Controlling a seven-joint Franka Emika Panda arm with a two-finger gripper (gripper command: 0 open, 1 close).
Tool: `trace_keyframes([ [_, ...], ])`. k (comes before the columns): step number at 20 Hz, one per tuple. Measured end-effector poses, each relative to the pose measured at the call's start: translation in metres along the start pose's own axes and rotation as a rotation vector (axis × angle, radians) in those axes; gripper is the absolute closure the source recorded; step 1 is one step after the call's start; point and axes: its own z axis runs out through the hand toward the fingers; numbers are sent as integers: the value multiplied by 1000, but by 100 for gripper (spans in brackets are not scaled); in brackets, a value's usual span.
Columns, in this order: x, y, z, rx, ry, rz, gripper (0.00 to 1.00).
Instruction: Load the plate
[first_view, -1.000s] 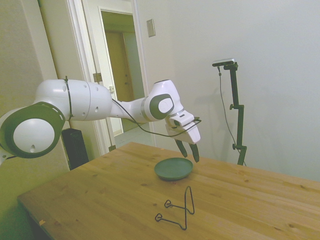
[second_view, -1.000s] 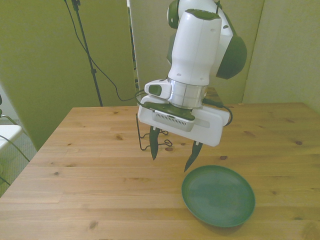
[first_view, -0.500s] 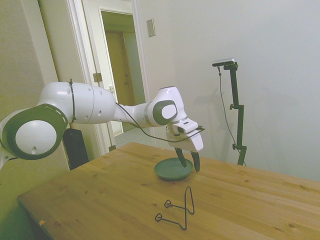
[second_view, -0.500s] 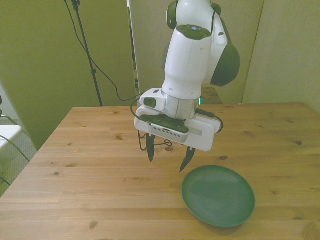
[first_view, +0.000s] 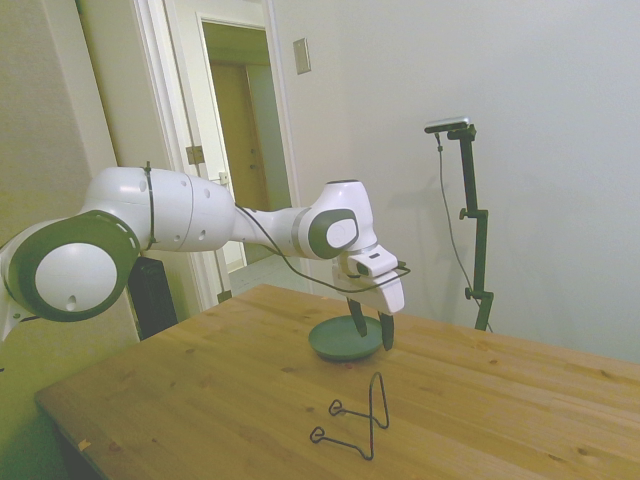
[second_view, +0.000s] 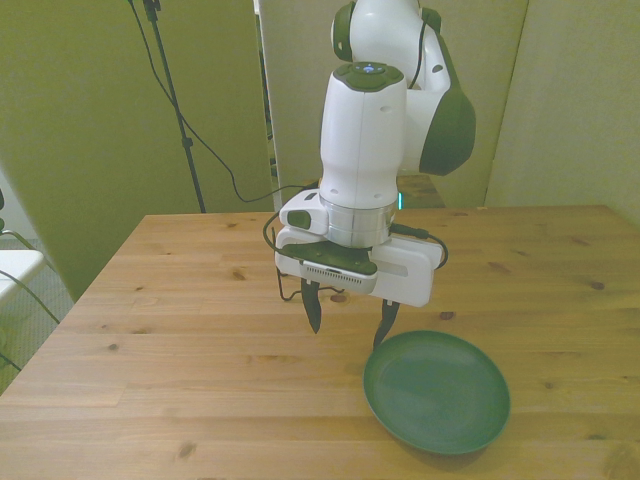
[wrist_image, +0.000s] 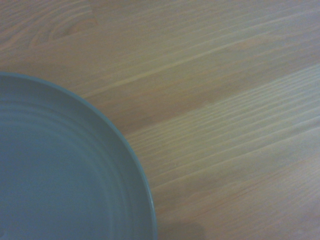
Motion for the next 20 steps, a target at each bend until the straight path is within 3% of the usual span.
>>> trace_keyframes([
  [9, 10, -5, 36, 48, -72, -29, 0],
  [15, -5, -16, 37, 83, -90, -92, 0],
  [20, -4, -15, 45, 85, -108, -84, 0],
])
